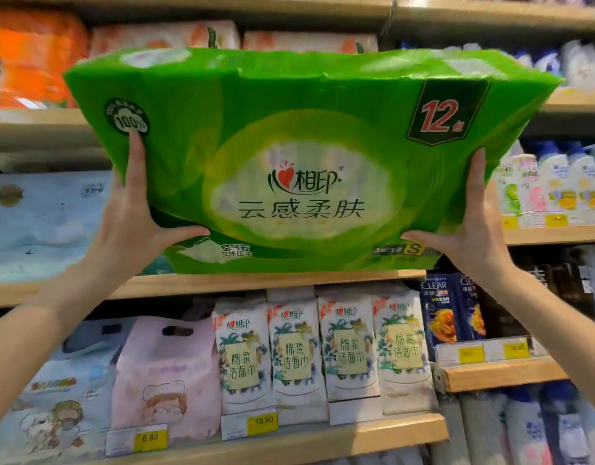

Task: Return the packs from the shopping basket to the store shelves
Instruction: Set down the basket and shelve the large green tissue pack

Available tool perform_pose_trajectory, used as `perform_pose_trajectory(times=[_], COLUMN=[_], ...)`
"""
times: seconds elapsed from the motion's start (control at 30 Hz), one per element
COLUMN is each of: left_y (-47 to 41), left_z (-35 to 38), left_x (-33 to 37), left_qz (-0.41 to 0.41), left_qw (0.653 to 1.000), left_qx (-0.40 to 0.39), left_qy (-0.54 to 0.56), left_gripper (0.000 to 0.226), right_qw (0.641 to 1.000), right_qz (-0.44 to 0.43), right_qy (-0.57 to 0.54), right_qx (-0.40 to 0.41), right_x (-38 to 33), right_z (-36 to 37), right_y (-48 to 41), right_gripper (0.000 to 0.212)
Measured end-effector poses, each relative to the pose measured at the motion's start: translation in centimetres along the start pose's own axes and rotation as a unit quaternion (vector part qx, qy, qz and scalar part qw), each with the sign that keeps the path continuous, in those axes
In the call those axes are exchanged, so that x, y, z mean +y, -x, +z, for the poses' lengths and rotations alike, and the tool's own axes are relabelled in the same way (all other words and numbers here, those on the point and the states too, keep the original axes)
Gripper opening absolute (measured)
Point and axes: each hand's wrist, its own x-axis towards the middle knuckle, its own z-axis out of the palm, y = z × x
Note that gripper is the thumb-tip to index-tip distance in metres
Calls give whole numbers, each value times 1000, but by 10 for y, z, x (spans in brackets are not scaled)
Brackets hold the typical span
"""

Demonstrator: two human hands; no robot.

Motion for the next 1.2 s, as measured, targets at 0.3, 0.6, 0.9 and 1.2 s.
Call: perform_pose_trajectory(times=[0.3,0.6,0.9,1.2], left_y=[-25,-38,-23,-22], left_z=[31,56,92,105], left_x=[-26,-39,-73,-81], left_qz=[31,17,-7,-38], left_qw=[998,996,999,998], left_qx=[51,70,24,-53], left_qy=[14,-46,-26,-17], left_gripper=[125,128,130,134], right_qw=[998,997,999,998], right_qz=[-49,-72,-22,19], right_qy=[10,-21,-6,-1], right_qx=[25,36,-24,-65], right_x=[30,57,84,97], right_z=[23,60,98,115], right_y=[-38,-61,-52,-35], right_gripper=[103,106,122,126])
